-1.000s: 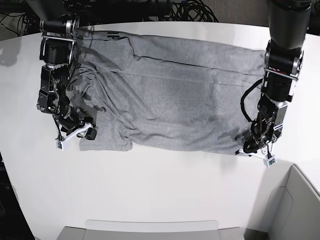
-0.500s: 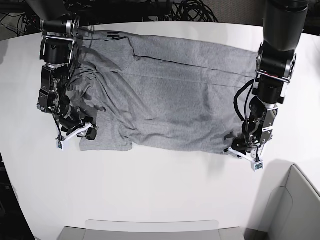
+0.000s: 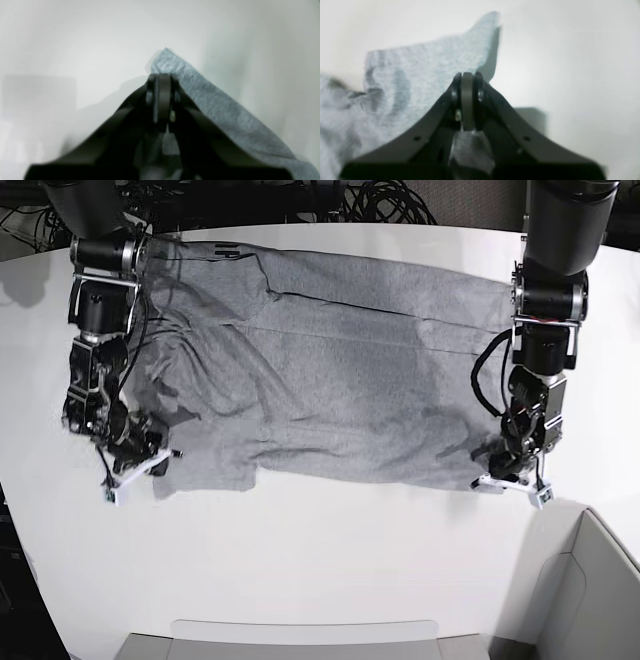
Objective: Fold the T-shirt properly
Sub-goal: 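Lift the held side edge and fold it over toward the collar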
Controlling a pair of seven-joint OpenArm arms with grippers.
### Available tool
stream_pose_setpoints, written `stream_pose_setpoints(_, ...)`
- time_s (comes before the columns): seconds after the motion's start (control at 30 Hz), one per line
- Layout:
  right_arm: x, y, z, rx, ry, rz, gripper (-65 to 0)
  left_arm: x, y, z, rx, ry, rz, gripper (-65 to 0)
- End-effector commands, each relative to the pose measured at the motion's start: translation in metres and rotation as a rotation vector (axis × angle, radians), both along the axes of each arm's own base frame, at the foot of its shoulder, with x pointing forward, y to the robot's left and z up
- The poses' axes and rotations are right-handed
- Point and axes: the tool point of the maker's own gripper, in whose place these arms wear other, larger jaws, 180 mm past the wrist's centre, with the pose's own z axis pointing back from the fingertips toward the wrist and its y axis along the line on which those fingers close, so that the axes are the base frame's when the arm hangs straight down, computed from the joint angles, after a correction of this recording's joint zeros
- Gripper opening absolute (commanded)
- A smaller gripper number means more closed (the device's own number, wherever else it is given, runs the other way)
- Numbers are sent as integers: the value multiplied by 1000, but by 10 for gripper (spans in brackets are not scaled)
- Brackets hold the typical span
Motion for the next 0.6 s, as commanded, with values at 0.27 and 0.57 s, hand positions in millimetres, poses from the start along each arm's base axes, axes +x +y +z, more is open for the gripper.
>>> stream_pose_setpoints(0.27, 38, 5, 60, -91, -150, 56, -650, 32, 8, 77, 73, -204, -44, -650)
stream_pose_setpoints(0.57, 16, 31, 77, -148, -236, 142, -650, 3, 24, 80, -47, -175, 3, -650)
